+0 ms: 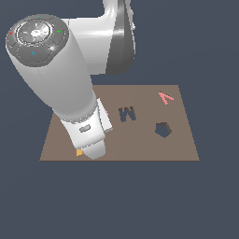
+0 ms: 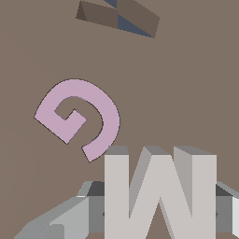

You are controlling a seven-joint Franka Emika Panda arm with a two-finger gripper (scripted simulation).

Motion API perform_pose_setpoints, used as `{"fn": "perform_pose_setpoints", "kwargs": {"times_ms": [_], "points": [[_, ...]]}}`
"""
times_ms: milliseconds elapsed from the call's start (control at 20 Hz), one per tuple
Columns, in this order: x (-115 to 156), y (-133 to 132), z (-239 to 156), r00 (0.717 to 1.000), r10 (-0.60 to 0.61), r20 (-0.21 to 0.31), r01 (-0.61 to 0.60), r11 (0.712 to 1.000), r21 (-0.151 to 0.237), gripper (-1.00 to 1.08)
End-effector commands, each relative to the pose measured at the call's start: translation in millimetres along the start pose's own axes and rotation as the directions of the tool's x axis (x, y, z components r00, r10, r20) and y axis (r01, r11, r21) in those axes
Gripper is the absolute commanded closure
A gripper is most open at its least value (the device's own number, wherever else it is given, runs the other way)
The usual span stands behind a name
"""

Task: Insert a designated object into the corresponding slot on a board.

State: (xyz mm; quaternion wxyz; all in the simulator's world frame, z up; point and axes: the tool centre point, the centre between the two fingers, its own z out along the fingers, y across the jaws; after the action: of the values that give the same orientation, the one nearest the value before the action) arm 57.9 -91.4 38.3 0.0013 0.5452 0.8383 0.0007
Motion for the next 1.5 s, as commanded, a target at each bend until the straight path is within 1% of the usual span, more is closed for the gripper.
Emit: {"fn": "perform_pose_setpoints", "kwargs": {"times_ms": [0,150,250,350,500,700,900,1050,1150,1250,1350,1450], "points": [[12,8,-1,0.992,-0.128,0.000,0.128,0.992,-0.001,1.08],[28,14,-1,0.961,-0.276,0.000,0.276,0.961,-0.001,1.08],[39,17,-1,0.928,-0.373,0.000,0.373,0.928,-0.001,1.08],[51,19,-1,0.885,-0.466,0.000,0.466,0.885,-0.001,1.08],[69,19,-2,0.802,-0.597,0.000,0.597,0.802,-0.001,1.08],[90,15,-2,0.677,-0.736,0.000,0.736,0.677,-0.001,1.08],[107,9,-2,0.552,-0.834,-0.001,0.834,0.552,-0.001,1.08],[117,3,-2,0.468,-0.884,-0.001,0.884,0.468,-0.001,1.08],[123,0,-2,0.418,-0.908,-0.001,0.908,0.418,-0.001,1.08],[127,-4,-3,0.374,-0.927,-0.001,0.927,0.374,-0.001,1.08],[131,-7,-3,0.335,-0.942,-0.001,0.942,0.335,-0.001,1.08],[134,-10,-3,0.301,-0.954,-0.002,0.954,0.301,-0.001,1.08]]}}
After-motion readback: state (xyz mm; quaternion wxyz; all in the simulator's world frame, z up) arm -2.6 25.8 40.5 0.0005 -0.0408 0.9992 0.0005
